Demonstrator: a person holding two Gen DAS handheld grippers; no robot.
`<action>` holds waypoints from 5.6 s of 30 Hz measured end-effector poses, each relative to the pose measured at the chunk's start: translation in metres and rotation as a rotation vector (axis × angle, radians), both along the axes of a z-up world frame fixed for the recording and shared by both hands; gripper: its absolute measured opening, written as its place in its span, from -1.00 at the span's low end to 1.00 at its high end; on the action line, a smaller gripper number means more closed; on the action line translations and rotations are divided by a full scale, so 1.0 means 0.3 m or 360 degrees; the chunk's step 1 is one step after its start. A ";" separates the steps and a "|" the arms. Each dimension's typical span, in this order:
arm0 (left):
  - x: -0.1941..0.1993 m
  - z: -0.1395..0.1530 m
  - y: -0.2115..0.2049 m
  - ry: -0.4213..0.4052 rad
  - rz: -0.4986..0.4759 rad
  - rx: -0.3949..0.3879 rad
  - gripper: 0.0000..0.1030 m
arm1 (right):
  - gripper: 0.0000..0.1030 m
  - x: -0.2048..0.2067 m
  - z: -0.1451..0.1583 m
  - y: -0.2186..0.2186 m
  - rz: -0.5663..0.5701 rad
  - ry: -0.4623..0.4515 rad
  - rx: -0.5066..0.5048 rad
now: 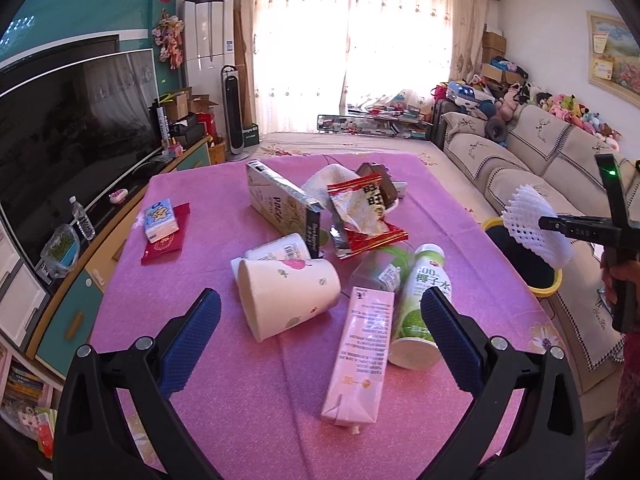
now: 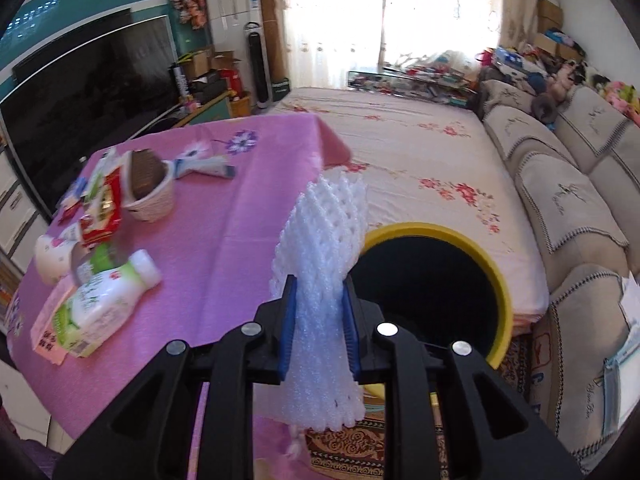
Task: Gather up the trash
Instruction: 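Carry the foam net over the yellow bin and open the right gripper, then grasp the green coconut water bottle with the left gripper, then carry the bottle over the yellow bin and open the left gripper, then grasp the clear green-lidded jar with the right gripper, then carry the jar over the yellow bin and open the right gripper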
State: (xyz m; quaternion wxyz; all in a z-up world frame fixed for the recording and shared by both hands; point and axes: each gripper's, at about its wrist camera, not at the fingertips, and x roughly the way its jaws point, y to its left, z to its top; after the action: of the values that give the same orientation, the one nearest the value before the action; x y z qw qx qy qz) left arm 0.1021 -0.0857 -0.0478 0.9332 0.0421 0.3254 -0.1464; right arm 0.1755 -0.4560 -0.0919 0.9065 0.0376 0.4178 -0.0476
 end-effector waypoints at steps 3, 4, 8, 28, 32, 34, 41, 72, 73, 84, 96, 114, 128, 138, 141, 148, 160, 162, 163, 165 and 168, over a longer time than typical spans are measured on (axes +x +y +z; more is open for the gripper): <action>0.002 -0.004 -0.064 0.0006 -0.0079 0.0006 0.91 | -0.58 0.052 -0.085 -0.144 -0.0142 0.0112 -0.0011; 0.005 -0.005 -0.086 0.0009 -0.0104 0.0008 0.91 | -0.56 0.068 -0.115 -0.182 -0.0175 0.0149 -0.0011; 0.013 -0.017 -0.173 0.0044 -0.0208 0.0013 0.91 | -0.46 0.133 -0.227 -0.290 -0.0254 0.0266 -0.0017; 0.155 -0.166 -0.444 0.0327 -0.0558 0.0121 0.91 | 0.56 0.043 -0.203 -0.235 -0.0201 0.0146 -0.0065; 0.193 -0.198 -0.463 0.0374 -0.0576 0.0160 0.91 | 0.57 0.041 -0.192 -0.218 -0.0182 0.0130 -0.0051; 0.211 -0.214 -0.473 0.0407 -0.0596 0.0172 0.91 | 0.57 0.041 -0.193 -0.212 -0.0170 0.0131 -0.0047; 0.254 -0.280 -0.512 0.0512 -0.0599 0.0255 0.85 | 0.57 0.047 -0.202 -0.204 -0.0153 0.0133 -0.0038; 0.286 -0.178 -0.793 0.0394 -0.0595 0.0286 0.00 | 0.57 -0.023 -0.134 -0.286 -0.0157 0.0021 -0.0018; 0.295 -0.172 -0.826 0.0390 -0.0608 0.0279 0.00 | 0.57 -0.028 -0.128 -0.299 -0.0166 0.0019 -0.0026; 0.367 -0.206 -1.262 0.0376 -0.0777 0.0264 0.00 | 0.57 -0.119 -0.071 -0.472 -0.0288 -0.0003 -0.0061; 0.472 -0.315 -1.650 0.0417 -0.0843 0.0348 0.01 | 0.58 -0.187 -0.021 -0.568 -0.0373 -0.0022 -0.0107; 0.308 -0.047 -0.958 0.0189 -0.0526 0.0142 0.78 | 0.57 -0.121 -0.015 -0.331 -0.0169 -0.0026 -0.0068; 0.202 -0.060 0.042 0.0164 0.0239 0.0083 0.79 | 0.58 0.104 -0.055 0.450 0.0652 0.0032 0.0084; 0.170 -0.080 0.150 0.0181 0.0279 0.0017 0.79 | 0.64 0.206 -0.090 0.741 0.0930 0.0095 0.0061; 0.167 -0.081 0.132 0.0190 0.0278 0.0006 0.79 | 0.64 0.225 -0.107 0.757 0.0931 0.0126 0.0012; 0.171 -0.102 0.133 0.0207 0.0286 -0.0009 0.79 | 0.63 0.246 -0.166 0.773 0.0993 0.0197 -0.0025; 0.178 -0.122 0.099 0.0221 0.0256 -0.0002 0.79 | 0.31 0.249 -0.200 0.787 0.1008 0.0225 -0.0001; 0.182 -0.125 0.092 0.0222 0.0244 -0.0007 0.79 | 0.31 0.226 -0.195 0.766 0.0994 0.0225 -0.0001; 0.182 -0.126 0.087 0.0225 0.0237 -0.0009 0.79 | 0.31 0.213 -0.192 0.751 0.0985 0.0224 0.0000; 0.186 -0.132 0.076 0.0229 0.0222 -0.0006 0.79 | 0.31 0.186 -0.185 0.721 0.0965 0.0222 0.0003; 0.192 -0.143 0.051 0.0241 0.0198 0.0001 0.79 | 0.31 0.149 -0.168 0.667 0.0918 0.0199 0.0002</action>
State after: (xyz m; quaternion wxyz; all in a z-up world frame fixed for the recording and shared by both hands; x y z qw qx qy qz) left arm 0.1598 -0.0702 -0.0907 0.9132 0.0110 0.3972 -0.0909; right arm 0.2203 -0.2558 -0.1424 0.8551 -0.0852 0.4663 0.2100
